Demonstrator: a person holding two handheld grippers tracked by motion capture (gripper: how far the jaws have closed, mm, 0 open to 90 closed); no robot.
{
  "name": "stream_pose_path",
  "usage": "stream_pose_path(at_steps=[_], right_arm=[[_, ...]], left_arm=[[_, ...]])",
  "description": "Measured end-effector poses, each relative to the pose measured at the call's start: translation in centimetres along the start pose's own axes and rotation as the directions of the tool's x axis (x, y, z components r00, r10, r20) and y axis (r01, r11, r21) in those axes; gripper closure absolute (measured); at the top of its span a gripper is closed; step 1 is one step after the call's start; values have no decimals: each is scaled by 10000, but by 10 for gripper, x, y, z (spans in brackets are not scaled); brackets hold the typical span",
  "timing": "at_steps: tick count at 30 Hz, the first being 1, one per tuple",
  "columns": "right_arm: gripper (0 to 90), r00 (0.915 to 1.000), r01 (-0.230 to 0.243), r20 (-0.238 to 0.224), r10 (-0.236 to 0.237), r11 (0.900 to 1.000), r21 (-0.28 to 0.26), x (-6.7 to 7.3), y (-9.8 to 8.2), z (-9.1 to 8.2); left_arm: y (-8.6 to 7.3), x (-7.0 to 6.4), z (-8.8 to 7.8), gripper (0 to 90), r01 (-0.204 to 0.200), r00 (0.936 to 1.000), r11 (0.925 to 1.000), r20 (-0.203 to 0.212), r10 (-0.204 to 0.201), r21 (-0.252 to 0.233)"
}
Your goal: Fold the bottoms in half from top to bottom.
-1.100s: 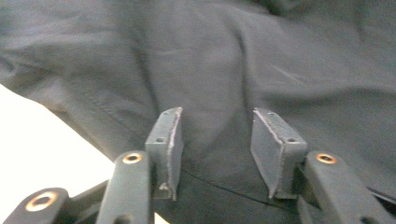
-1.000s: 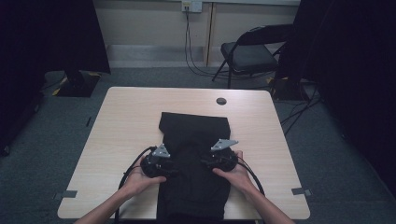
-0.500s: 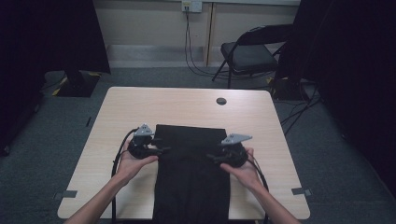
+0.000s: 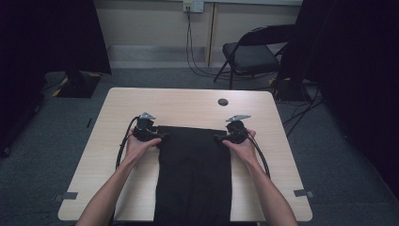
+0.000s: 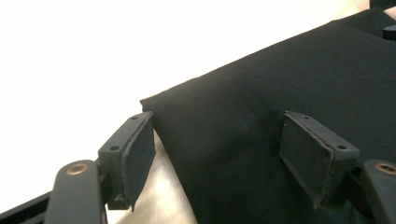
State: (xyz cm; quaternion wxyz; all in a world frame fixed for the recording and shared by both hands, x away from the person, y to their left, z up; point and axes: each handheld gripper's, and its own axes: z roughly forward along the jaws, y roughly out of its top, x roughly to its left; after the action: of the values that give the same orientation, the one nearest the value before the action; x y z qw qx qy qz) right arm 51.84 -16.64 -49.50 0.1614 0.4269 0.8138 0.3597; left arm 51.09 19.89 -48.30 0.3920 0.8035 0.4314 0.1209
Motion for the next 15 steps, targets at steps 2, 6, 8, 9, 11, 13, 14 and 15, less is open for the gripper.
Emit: stream_pose_path(at_steps=[2, 6, 8, 9, 11, 13, 14, 15], right_arm=[[234, 9995, 268, 133, -269, 9996, 103, 2, -1, 4], [248, 9991, 330, 259, -327, 9994, -134, 5, -1, 7], [298, 9990, 368, 250, -363, 9991, -211, 6, -1, 7], [405, 9990, 432, 91, -429, 9987, -275, 8, -2, 7], [624, 9980, 568, -259, -579, 9975, -414, 16, -2, 5], [778, 9972, 477, -557, -499, 9980, -412, 21, -2, 5], [834, 9962, 366, -778, -399, 9984, -436, 22, -2, 5], [834, 9962, 366, -778, -399, 9984, -436, 22, -2, 5]], left_arm=[[1, -1, 3, 243, -297, 9990, 9995, -323, 292, -126], [-1, -5, 13, 203, -621, 9968, 9977, -491, 634, 285], [-5, -9, 19, 176, -770, 9952, 9964, -582, 789, 354], [-6, -10, 19, 161, -796, 9948, 9964, -610, 813, 297], [-6, -13, 19, 245, -872, 9947, 9957, -523, 888, 323], [-5, -16, 16, 445, -1231, 9924, 9920, -8, 1232, 287], [-5, -19, 15, 557, -1308, 9901, 9909, 546, 1290, 307], [-5, -19, 15, 666, -1308, 9901, 9909, 546, 1290, 307]])
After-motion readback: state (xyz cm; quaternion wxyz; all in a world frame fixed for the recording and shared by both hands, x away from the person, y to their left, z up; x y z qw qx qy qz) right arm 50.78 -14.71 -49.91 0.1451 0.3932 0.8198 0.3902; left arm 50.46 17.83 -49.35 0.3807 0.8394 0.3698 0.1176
